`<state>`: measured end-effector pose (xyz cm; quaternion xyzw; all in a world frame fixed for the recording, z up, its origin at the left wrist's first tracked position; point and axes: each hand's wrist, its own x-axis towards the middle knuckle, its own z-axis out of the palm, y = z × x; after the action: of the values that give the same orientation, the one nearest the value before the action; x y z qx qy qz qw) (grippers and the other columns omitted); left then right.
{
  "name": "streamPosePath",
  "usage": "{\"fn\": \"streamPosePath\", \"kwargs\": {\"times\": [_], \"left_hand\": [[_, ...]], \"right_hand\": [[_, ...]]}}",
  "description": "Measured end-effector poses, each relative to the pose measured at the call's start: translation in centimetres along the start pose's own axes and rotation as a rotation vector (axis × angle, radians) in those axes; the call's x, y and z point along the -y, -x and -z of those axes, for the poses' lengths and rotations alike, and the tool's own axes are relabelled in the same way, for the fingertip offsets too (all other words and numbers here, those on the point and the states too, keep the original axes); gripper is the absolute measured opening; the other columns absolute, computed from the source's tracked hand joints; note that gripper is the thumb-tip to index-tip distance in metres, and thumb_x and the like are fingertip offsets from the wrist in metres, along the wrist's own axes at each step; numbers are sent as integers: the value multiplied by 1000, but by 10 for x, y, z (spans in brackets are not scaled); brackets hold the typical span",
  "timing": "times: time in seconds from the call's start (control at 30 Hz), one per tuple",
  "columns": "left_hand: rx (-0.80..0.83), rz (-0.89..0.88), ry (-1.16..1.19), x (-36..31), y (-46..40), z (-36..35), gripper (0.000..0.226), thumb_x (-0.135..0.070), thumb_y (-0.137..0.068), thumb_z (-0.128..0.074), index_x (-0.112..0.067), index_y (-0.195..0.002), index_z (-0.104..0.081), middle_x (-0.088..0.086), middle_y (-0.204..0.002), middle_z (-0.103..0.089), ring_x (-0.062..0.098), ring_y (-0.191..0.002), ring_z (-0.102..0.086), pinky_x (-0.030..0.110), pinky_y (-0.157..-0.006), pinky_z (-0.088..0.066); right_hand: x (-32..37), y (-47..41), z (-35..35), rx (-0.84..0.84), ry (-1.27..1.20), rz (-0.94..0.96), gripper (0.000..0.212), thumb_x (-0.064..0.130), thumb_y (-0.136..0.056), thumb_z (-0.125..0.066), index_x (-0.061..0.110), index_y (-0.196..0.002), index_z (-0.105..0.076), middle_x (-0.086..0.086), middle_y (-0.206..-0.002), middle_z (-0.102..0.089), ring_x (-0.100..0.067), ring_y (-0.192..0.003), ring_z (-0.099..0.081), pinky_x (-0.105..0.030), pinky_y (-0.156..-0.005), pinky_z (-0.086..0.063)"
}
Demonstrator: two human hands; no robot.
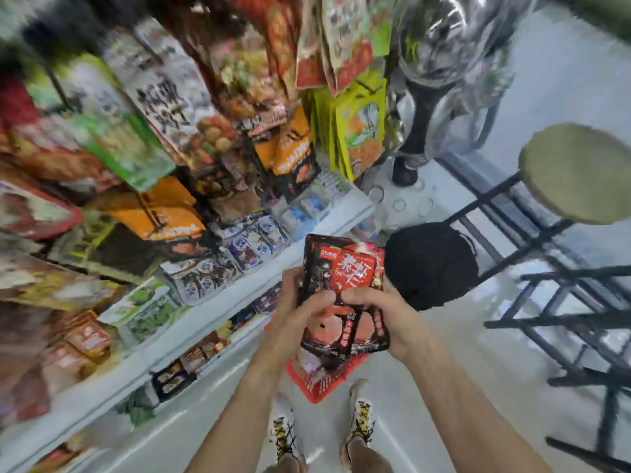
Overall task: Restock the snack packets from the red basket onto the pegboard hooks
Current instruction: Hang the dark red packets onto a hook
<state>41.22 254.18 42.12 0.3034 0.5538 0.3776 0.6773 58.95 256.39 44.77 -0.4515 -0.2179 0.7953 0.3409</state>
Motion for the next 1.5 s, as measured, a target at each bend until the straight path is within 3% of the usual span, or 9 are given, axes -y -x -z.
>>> {"fn": "streamPosePath", "kwargs": {"times": [0.1, 0.2, 0.33, 0.53, 0.63, 0.87, 0.97, 1.4, 1.5], "left_hand": [[-10, -38, 83, -92, 57, -32, 72, -26, -73, -85, -26, -139, -56, 9, -118, -78, 25, -103, -77, 41, -86, -60], [31, -144, 109, -162, 107, -56, 71, -14, -85, -77, -9, -149, -47, -5, -93, -82, 1, -86, -76, 24, -79, -57], [-82, -159, 333, -230, 151, -74, 130, -42, -50, -99, -24, -162, -36, 17, -141, -66, 35, -125, -67, 54, -107, -52], [76, -346, 390, -318, 225, -74, 52, -43, -63, -82, -9, -102, -84, 19, -104, -77, 32, -84, -75, 37, -75, -54], [30, -424, 385, -339, 250, -65, 37, -37, -81, -58, -12, -82, -85, 12, -84, -77, 25, -68, -74, 30, -65, -55], [-118, -529, 227, -366, 288, -30, 74, -55, -68, -79, -12, -128, -74, 18, -125, -74, 39, -110, -73, 54, -84, -61], [-112, -556, 251, -370, 287, -12, 73, -54, -61, -80, -6, -116, -78, 17, -105, -74, 29, -84, -73, 37, -56, -60], [-81, -632, 330, -405, 265, 79, 30, -27, -73, -77, -6, -95, -82, 20, -98, -77, 29, -75, -75, 36, -60, -60], [-89, -600, 317, -413, 261, 95, 39, -34, -72, -84, -8, -102, -85, 24, -115, -76, 36, -97, -76, 51, -94, -61]], "right_hand": [[65, 56, -51, 20, -3, 16, 33, 5, -69, -78, -3, -100, -72, -23, -93, -73, -31, -73, -74, -34, -65, -60], [119, 90, -101, 28, 99, 90, 84, 28, -47, -91, -10, -118, -67, -28, -106, -69, -36, -87, -69, -40, -78, -58], [174, 124, -163, 34, 229, 291, 66, 34, -46, -86, 5, -103, -73, -22, -102, -72, -34, -86, -70, -43, -82, -55], [231, 166, -258, 13, 656, 677, 58, 84, -75, -64, 41, -112, -75, -4, -132, -67, -28, -128, -58, -55, -117, -35], [243, 173, -292, -33, 830, 812, 96, 107, -64, -36, 40, -124, -70, 3, -132, -67, -29, -132, -51, -58, -118, -28], [252, 186, -351, 53, 787, 967, 82, 103, -64, -48, 33, -103, -66, 12, -110, -68, -20, -117, -57, -51, -108, -41], [253, 180, -371, 91, 865, 991, 85, 103, -66, -47, 29, -101, -67, 9, -104, -70, -17, -108, -63, -50, -102, -47], [237, 145, -432, 82, 660, 1063, 91, 77, -53, -89, 42, -128, -52, 12, -130, -58, -6, -118, -60, -32, -99, -52], [233, 145, -445, 11, 567, 1139, 74, 50, -61, -97, 30, -117, -53, 8, -113, -60, 11, -96, -58, -9, -79, -47]]}}
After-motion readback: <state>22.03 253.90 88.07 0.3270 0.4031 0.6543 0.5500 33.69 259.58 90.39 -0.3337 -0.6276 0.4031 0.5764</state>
